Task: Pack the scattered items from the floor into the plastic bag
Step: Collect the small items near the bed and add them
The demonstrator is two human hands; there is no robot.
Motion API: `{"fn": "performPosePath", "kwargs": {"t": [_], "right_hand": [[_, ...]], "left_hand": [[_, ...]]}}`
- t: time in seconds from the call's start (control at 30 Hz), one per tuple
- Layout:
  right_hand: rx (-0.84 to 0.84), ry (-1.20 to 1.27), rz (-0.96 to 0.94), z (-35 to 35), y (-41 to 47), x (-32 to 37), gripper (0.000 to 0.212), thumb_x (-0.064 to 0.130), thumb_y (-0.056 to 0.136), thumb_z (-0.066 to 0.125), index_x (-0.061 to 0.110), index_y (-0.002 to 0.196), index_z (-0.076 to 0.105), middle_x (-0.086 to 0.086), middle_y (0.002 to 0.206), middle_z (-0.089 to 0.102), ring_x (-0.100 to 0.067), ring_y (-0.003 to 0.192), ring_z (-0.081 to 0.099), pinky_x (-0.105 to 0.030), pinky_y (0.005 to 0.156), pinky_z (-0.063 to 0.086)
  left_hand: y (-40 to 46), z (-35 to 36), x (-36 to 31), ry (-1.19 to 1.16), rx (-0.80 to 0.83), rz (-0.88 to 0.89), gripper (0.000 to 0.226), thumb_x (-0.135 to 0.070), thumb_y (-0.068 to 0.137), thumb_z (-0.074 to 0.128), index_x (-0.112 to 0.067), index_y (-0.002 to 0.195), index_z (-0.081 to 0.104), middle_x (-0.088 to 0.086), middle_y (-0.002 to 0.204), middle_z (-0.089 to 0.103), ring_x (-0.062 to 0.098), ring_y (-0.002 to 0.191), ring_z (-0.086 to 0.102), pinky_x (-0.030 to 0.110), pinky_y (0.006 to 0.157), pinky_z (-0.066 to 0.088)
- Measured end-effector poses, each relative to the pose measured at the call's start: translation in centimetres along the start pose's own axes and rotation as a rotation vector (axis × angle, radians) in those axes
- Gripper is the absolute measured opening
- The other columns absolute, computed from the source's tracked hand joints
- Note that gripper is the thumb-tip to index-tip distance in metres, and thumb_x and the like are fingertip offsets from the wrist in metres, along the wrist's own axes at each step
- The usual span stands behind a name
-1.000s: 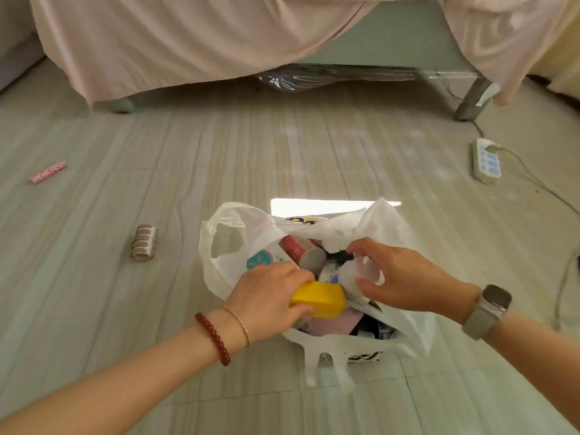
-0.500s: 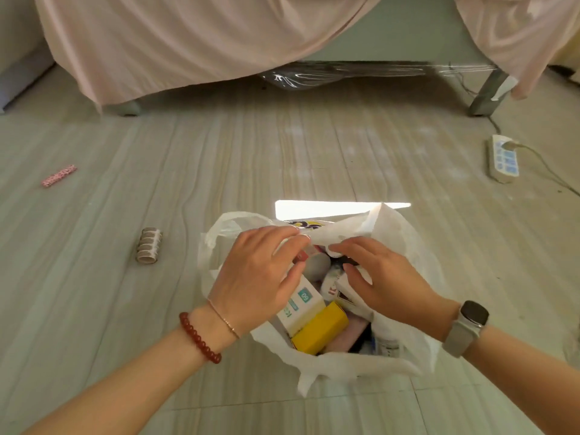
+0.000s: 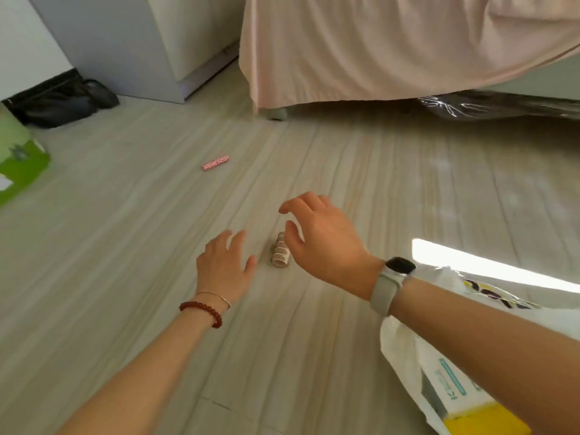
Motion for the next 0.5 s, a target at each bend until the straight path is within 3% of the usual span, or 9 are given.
{"fn": "performPosePath", "kwargs": {"t": [0.1,0.17,0.3,0.5], "right_hand": [[0.315,0.07,0.335,9.0,2.5,-2.6,0.039,0.023,0.093,0.04,0.01,0.13,0.043,-0.014,0.13,0.043,-0.034,0.118,0.043,-0.041,0.097,0.04],[0.371,0.069,0.502,13.8,2.4,-5.2,0.043,0.024,0.092,0.041,0.007,0.132,0.037,-0.018,0.13,0.041,-0.037,0.117,0.042,-0.041,0.097,0.038],[0.298,0.106,0.852,19.3,1.0,-9.9,0.051,0.034,0.091,0.048,-0.002,0.126,0.037,-0.021,0.129,0.04,-0.038,0.117,0.041,-0.04,0.098,0.033],[0.284,0.139,1.07,23.1,1.6,-11.8,0.065,0.046,0.086,0.053,-0.002,0.127,0.038,-0.019,0.131,0.042,-0.036,0.117,0.045,-0.041,0.1,0.037]], "left_hand": [[-0.7,7.2,7.0,0.101,0.33,-0.163,0.072,-0.056,0.087,0.036,-0.03,0.145,0.002,0.006,0.156,-0.005,0.03,0.143,-0.002,0.052,0.114,0.011],[-1.7,10.8,10.7,0.148,0.458,-0.235,0.08,-0.067,0.082,0.033,-0.036,0.143,-0.008,0.004,0.154,-0.018,0.031,0.142,-0.015,0.058,0.112,0.001],[-3.3,14.5,14.3,0.129,0.501,-0.246,0.087,-0.081,0.073,0.019,-0.039,0.139,-0.02,0.003,0.149,-0.033,0.031,0.137,-0.029,0.062,0.108,-0.012],[-3.2,15.1,14.8,0.069,0.508,-0.227,0.086,-0.081,0.073,0.017,-0.042,0.134,-0.027,-0.002,0.136,-0.046,0.03,0.133,-0.037,0.06,0.103,-0.021]]}}
Point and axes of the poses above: each hand's wrist, its own y-axis towards the middle knuckle, its own z-axis out of the palm, x = y × z, the point moved 7 cm from there along y, towards the middle knuckle
